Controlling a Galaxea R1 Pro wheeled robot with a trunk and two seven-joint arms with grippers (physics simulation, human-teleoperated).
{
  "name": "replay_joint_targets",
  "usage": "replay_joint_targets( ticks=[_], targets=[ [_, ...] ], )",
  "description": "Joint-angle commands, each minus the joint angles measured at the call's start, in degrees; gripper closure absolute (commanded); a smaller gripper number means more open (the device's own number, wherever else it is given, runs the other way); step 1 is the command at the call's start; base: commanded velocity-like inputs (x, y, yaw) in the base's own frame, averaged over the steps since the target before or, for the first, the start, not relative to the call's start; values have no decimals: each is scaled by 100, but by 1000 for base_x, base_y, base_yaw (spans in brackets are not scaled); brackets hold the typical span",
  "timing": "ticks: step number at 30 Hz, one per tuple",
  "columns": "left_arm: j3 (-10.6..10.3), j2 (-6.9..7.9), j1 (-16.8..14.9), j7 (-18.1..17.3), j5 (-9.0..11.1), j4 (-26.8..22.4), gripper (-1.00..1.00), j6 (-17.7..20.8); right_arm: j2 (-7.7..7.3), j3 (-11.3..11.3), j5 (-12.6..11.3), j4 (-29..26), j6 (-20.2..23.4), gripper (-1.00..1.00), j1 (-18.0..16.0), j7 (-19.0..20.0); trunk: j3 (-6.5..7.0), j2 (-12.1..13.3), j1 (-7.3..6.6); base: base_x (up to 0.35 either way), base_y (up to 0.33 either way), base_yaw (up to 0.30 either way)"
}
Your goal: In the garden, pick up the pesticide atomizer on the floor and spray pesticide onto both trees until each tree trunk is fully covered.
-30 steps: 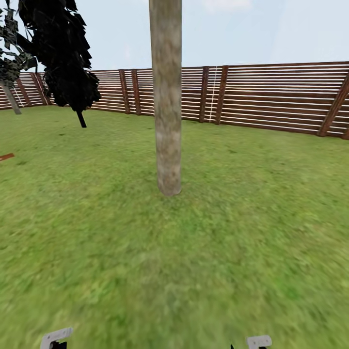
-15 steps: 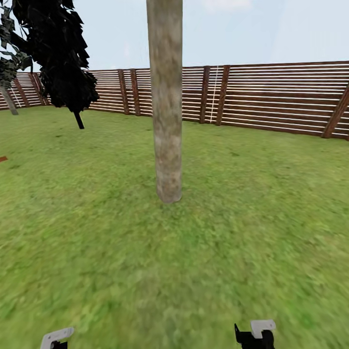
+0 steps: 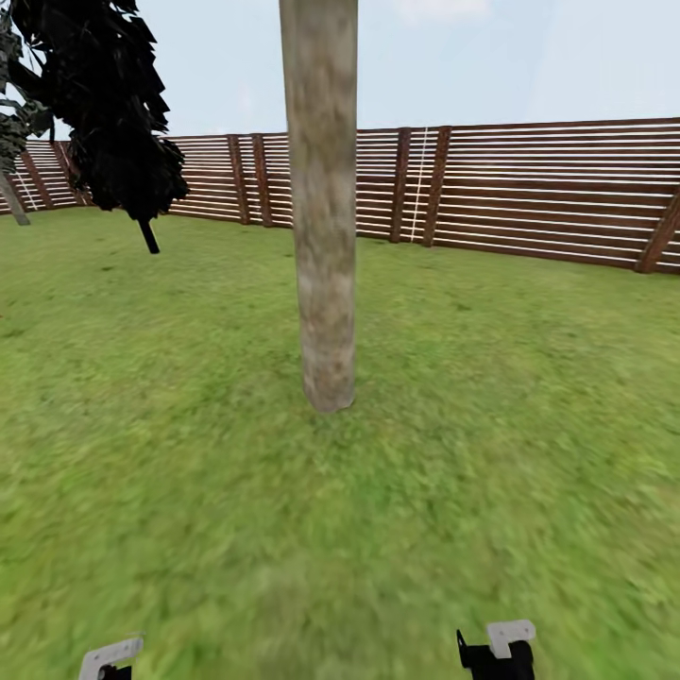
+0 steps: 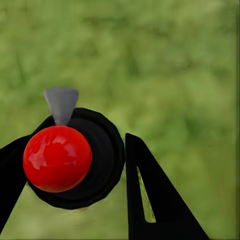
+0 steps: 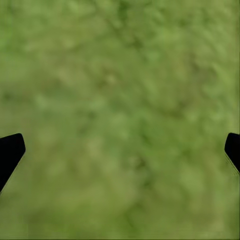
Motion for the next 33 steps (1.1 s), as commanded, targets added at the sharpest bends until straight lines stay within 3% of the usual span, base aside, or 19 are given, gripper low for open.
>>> replay_joint_targets(
  ticks=[1, 22, 27, 28, 31, 32, 33],
  targets=[
    [2, 0, 0, 1, 0, 0, 100, 1, 0, 0, 0, 0, 0, -100, 0, -4, 0, 0, 0, 341, 0, 0],
    [7, 45, 0, -74, 17, -10, 100, -20, -8, -8, -18, 0, -19, -100, 0, -28, 0, 0, 0, 341, 0, 0],
    [-42, 15, 0, -80, -31, -64, 100, -22, 46, -9, -18, -3, -3, -100, 0, -20, 0, 0, 0, 341, 0, 0],
    [-97, 3, 0, -138, -77, -94, 100, -18, 30, -11, -13, -17, 0, -100, 0, -8, 0, 0, 0, 341, 0, 0],
    [-514, 18, -64, -880, -595, -118, 100, 12, 4, 2, 104, -123, 11, -100, 0, 28, 0, 0, 0, 341, 0, 0],
    [-605, 32, -80, -1142, -771, -123, 100, 24, 2, 18, 335, -320, 16, -100, 0, 75, 0, 0, 0, 340, 0, 0],
    [-652, 57, -94, -1393, -978, -134, 100, 33, 1, 108, 792, -660, 26, -100, 0, 341, 0, 0, 0, 338, 0, 0]
  ],
)
